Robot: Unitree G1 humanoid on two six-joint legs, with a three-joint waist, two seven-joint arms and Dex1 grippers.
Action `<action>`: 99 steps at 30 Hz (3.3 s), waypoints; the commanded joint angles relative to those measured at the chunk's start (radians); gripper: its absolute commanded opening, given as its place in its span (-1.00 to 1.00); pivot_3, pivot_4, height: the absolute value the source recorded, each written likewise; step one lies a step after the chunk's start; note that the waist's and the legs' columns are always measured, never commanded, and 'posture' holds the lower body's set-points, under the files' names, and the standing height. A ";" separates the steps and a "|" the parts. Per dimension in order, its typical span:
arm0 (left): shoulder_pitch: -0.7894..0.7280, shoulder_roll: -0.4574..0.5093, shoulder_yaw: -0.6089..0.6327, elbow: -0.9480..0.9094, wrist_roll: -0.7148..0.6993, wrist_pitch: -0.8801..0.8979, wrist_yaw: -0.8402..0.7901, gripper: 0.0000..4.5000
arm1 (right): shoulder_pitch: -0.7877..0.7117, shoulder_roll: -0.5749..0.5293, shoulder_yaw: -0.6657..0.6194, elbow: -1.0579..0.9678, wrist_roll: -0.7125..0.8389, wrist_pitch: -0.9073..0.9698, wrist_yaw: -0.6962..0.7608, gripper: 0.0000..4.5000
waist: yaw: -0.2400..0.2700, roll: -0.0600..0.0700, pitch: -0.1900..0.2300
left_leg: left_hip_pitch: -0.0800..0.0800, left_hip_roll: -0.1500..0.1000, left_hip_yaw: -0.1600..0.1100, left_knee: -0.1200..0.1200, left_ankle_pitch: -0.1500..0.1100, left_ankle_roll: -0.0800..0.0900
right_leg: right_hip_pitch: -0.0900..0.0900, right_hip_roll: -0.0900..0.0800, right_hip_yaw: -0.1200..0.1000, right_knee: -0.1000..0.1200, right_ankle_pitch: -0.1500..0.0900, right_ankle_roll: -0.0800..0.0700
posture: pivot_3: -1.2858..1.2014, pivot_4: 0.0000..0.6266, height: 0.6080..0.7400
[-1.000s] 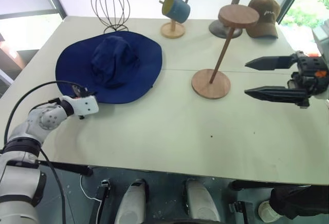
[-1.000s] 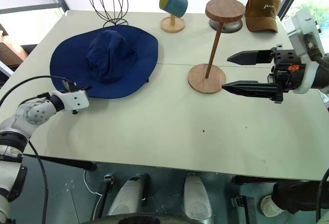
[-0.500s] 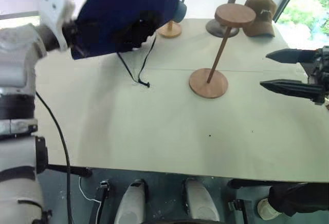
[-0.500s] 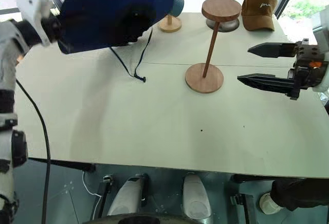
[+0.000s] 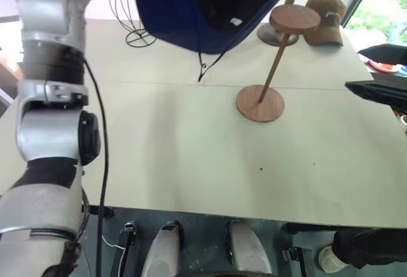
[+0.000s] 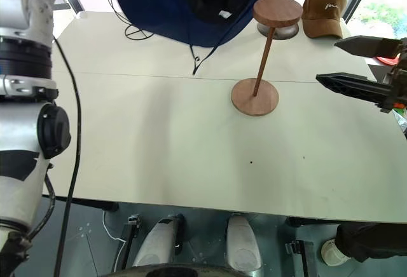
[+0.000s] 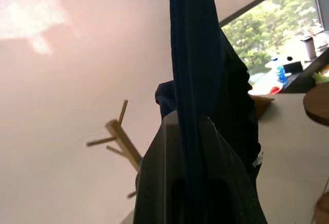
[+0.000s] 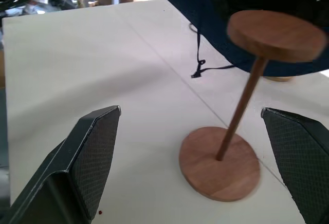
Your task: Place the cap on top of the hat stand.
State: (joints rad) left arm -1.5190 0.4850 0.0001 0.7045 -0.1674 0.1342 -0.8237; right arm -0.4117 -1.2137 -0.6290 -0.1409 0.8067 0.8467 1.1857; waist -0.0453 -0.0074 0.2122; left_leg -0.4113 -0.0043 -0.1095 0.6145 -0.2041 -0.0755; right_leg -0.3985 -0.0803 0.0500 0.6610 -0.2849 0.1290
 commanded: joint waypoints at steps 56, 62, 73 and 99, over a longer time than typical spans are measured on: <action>0.089 0.220 -0.918 0.053 1.740 -1.073 1.802 -0.96 | 0.527 0.021 -0.525 -0.053 -0.132 0.048 0.072 1.00 | 0.032 -0.003 0.001 | -0.007 -0.001 0.002 0.003 0.002 -0.004 | 0.001 -0.002 0.001 -0.012 0.007 0.012 | 0.03 -0.52 1.00; 0.061 0.160 -0.965 0.187 1.713 -1.077 1.819 -0.96 | 0.507 0.017 -0.529 -0.056 -0.120 0.055 0.068 1.00 | 0.030 -0.004 0.001 | -0.008 -0.001 0.002 0.006 0.002 -0.004 | 0.001 -0.002 0.001 -0.013 0.007 0.013 | 0.03 -0.52 1.00; 0.009 0.015 -0.990 0.460 1.653 -0.990 1.821 -0.96 | 0.375 -0.030 -0.454 -0.002 -0.089 0.052 0.036 1.00 | 0.034 -0.004 0.002 | -0.014 -0.002 0.002 0.009 0.002 -0.004 | -0.002 -0.002 0.001 -0.013 0.008 0.013 | 0.03 -0.52 1.00; -0.070 0.000 -1.050 0.576 1.520 -1.119 1.828 -0.96 | 0.296 -0.012 -0.305 0.012 -0.093 -0.005 -0.023 1.00 | 0.032 -0.005 0.002 | -0.018 -0.002 0.002 0.013 0.002 -0.004 | -0.005 -0.002 0.001 -0.011 0.012 0.011 | 0.03 -0.52 1.00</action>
State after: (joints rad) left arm -1.5495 0.4786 -1.0847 1.2769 1.4000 -0.9697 1.0256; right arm -0.0989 -1.2214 -0.9128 -0.1301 0.7015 0.8587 1.1663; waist -0.0129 -0.0122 0.2143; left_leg -0.4287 -0.0064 -0.1073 0.6275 -0.2021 -0.0794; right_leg -0.4040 -0.0826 0.0514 0.6501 -0.2732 0.1399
